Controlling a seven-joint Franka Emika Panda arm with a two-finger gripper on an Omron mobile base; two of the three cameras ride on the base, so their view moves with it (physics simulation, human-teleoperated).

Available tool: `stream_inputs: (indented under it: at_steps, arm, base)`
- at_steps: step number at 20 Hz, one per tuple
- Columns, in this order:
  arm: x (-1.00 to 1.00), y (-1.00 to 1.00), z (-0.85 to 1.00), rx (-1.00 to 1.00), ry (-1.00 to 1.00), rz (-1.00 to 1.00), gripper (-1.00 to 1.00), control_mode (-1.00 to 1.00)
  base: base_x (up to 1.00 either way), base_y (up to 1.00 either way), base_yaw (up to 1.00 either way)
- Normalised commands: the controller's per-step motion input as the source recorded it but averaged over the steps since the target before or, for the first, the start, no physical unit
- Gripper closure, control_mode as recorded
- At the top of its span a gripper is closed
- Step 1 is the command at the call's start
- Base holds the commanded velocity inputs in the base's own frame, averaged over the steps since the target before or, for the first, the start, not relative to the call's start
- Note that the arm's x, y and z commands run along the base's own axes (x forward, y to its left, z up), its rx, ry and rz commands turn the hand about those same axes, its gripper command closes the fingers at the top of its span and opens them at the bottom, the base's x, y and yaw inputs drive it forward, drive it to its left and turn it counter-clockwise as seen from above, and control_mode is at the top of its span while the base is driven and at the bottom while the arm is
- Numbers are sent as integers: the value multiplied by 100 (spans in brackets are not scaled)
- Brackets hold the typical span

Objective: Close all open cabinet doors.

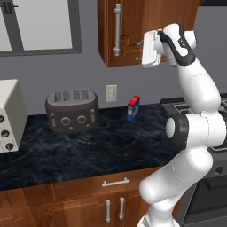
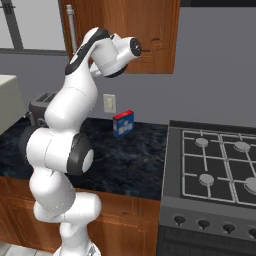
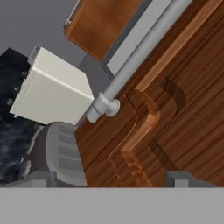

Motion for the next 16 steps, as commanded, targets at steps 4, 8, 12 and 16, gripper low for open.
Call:
stream_inputs:
  at_steps: [4,8,12,16]
  arm:
    - [77,28,0,-1,0,-1,-100,-100]
    - [81,27,0,-1,0,-2,-100,-100]
    - [80,25,0,-1,0,-3,-100,-100]
    - [76,24,0,-2,0,-4,-100,-100]
  base:
    - [0,0,0]
    - [0,0,0]
    - [0,0,0]
    - [0,0,0]
